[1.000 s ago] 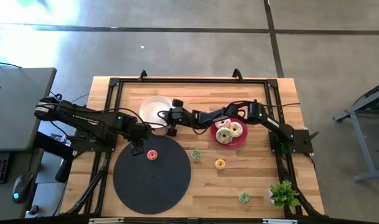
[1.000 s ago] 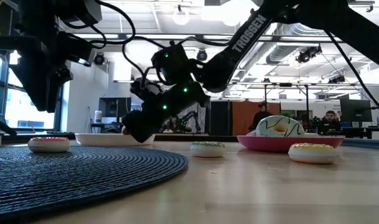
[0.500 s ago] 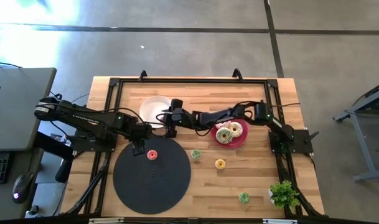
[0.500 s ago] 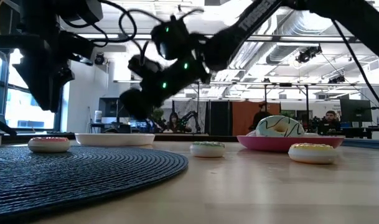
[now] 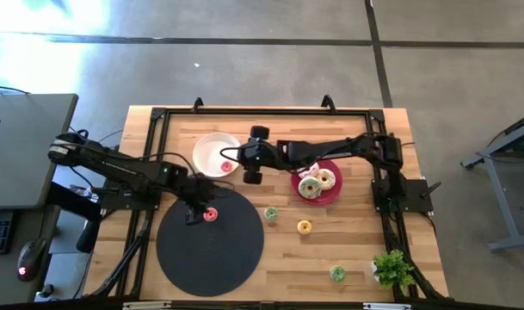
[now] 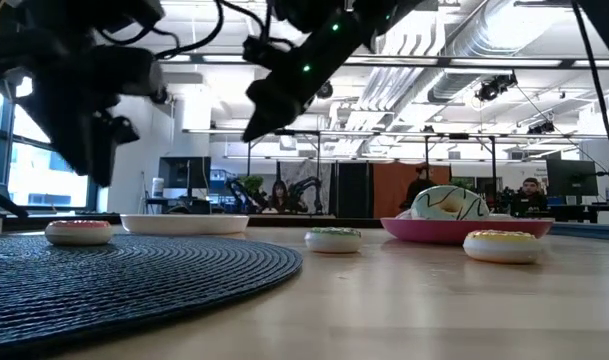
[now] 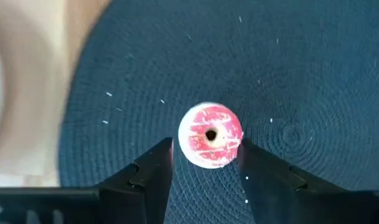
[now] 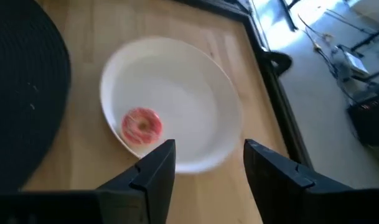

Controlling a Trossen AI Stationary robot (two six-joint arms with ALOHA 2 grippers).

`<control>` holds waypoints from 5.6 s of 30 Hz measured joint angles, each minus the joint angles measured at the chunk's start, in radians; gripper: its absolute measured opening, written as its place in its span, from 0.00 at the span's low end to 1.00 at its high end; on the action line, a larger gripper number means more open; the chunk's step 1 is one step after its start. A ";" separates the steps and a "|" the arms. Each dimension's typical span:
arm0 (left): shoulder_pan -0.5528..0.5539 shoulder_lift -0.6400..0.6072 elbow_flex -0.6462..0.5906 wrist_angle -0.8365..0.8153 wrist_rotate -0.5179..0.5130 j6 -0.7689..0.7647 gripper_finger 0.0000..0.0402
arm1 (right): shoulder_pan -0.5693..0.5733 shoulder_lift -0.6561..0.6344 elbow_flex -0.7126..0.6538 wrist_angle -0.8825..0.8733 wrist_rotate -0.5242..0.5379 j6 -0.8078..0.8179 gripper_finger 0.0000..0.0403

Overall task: Pick & Place donuts
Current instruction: Put the small pink donut on the white plate, then adjust the pink donut on the white plate, then put the top small green donut on the white plate

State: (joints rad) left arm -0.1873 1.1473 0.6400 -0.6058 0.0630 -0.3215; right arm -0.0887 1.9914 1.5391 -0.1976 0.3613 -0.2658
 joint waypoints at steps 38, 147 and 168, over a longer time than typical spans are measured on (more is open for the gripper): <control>-0.036 0.000 -0.108 0.236 -0.123 -0.039 0.04 | 0.004 -0.172 -0.001 -0.151 0.639 -0.188 0.40; 0.657 0.158 0.065 0.097 0.001 0.384 0.37 | 0.105 -0.119 -0.516 0.123 -0.597 0.336 0.39; 0.658 0.158 0.064 0.103 -0.023 0.381 0.37 | 0.040 -0.066 -0.371 0.204 -0.382 0.318 0.07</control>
State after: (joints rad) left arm 0.4706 1.3048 0.7040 -0.5030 0.0397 0.0596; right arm -0.0484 1.9253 1.1676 0.0066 -0.0212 0.0521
